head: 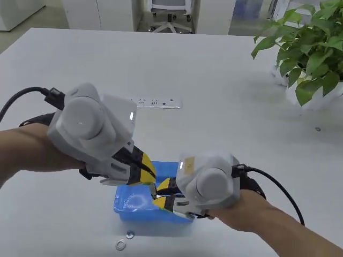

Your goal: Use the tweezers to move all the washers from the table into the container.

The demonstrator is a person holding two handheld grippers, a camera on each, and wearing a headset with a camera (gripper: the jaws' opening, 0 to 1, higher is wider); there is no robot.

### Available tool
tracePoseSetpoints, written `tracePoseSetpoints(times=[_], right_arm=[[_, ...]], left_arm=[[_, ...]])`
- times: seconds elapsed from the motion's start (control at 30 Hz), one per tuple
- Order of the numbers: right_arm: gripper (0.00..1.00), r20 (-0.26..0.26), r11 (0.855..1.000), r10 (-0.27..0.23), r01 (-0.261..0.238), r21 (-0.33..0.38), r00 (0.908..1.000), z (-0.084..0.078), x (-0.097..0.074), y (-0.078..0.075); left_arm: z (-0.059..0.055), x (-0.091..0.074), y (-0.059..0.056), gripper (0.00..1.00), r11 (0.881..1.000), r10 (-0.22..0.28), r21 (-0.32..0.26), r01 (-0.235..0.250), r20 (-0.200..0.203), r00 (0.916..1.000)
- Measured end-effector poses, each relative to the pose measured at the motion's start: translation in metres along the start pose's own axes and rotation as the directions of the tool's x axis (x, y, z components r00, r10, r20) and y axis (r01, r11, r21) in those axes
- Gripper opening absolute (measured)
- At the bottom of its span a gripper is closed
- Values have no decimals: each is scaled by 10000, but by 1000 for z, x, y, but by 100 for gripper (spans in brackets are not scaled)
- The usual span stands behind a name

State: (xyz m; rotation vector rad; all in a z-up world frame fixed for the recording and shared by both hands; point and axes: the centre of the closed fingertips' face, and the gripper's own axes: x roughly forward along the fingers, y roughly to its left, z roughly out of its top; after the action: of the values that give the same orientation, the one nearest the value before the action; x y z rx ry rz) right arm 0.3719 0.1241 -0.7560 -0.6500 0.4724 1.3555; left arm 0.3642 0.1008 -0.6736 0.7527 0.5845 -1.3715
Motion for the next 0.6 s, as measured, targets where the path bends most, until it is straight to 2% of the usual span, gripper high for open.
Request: tracePoseSetpoints(times=[0.6], right_arm=[[10, -191, 9988, 349, -343, 348, 9992, -15, 19, -8]], left_arm=[[-17, 16, 12, 6, 9993, -238, -307, 234, -96, 9997]])
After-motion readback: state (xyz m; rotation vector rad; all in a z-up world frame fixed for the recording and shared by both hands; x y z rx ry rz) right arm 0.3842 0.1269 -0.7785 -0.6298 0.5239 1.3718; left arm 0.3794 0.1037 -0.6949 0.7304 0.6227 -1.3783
